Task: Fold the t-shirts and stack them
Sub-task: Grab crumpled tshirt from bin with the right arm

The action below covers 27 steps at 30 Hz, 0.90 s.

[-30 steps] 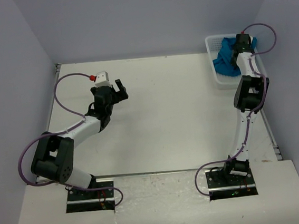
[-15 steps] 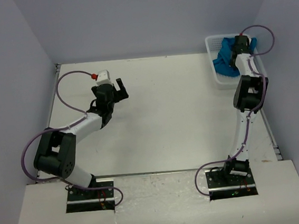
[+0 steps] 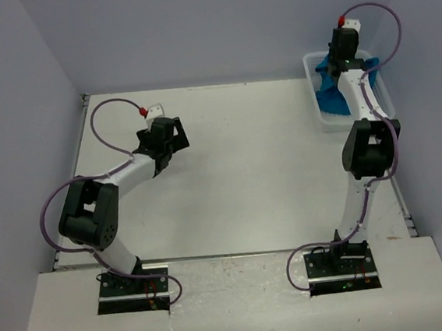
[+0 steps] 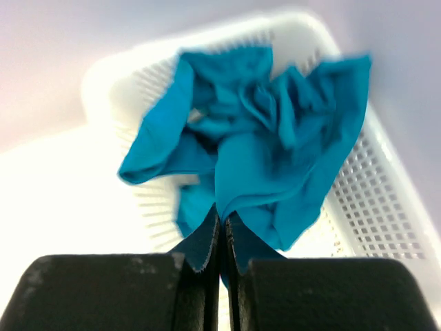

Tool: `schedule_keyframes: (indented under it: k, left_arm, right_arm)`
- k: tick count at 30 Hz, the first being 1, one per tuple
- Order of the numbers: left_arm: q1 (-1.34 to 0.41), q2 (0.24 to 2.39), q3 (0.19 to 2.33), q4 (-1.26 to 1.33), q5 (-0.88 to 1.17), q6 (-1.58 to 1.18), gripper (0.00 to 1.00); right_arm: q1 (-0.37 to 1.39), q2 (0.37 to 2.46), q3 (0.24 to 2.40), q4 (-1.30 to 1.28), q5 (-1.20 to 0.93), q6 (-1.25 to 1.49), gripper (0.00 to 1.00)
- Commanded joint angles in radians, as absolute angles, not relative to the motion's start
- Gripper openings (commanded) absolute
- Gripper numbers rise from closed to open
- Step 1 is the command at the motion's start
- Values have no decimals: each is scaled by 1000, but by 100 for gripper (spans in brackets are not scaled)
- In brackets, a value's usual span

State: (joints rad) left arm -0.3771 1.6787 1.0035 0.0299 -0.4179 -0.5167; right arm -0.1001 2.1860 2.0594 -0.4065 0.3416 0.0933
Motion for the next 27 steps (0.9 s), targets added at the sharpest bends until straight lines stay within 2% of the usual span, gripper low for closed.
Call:
schedule_keyframes:
  k: [1,7,13,20,27]
  left_arm:
    - [-370,1594,996,24,-407,-543,100]
    - [-370,1514,953,29,-407,-531,100]
    - [-370,1453,945,8,-368,-525,100]
    - [-370,1365,933,2,-347,-506,100]
    - [-357,1318,992,-118,-370,-494,100]
  right_arm:
    - [-54,2027,2039,-318,397,49,0]
    - [29,1882,2028,-293,403,29,0]
    - [81,1884,2277,-388,430,-28,0]
    - [133,1754,2325,-382,382,-46,0]
    - [299,1660,2398,-407,319,-97,0]
